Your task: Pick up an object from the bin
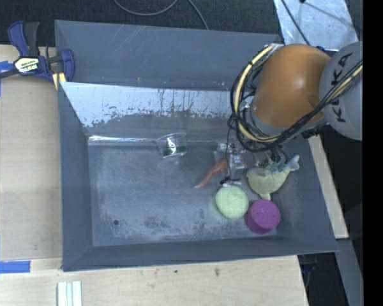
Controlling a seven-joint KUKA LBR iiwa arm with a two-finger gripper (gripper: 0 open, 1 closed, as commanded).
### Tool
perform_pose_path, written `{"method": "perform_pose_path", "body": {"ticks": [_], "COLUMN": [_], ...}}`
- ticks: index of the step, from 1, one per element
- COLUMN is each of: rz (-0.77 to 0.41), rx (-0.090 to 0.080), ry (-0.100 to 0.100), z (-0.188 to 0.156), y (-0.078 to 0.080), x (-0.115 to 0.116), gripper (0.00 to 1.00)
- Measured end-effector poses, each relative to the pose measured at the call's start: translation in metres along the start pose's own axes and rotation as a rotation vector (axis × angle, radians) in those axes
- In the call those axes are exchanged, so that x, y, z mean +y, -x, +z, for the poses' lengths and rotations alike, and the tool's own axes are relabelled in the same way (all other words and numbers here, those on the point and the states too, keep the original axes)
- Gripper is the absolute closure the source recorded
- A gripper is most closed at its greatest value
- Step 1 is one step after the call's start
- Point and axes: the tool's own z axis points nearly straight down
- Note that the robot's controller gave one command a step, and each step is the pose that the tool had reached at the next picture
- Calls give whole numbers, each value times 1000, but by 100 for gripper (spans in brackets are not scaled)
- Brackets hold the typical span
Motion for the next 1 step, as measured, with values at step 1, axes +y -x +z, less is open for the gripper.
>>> {"method": "perform_pose_path", "body": {"ticks": [1], "rz": [0], "rx": [-1], "ry": [0], "z": [-12], "y": [0], "x": [0], "gripper": [100]}}
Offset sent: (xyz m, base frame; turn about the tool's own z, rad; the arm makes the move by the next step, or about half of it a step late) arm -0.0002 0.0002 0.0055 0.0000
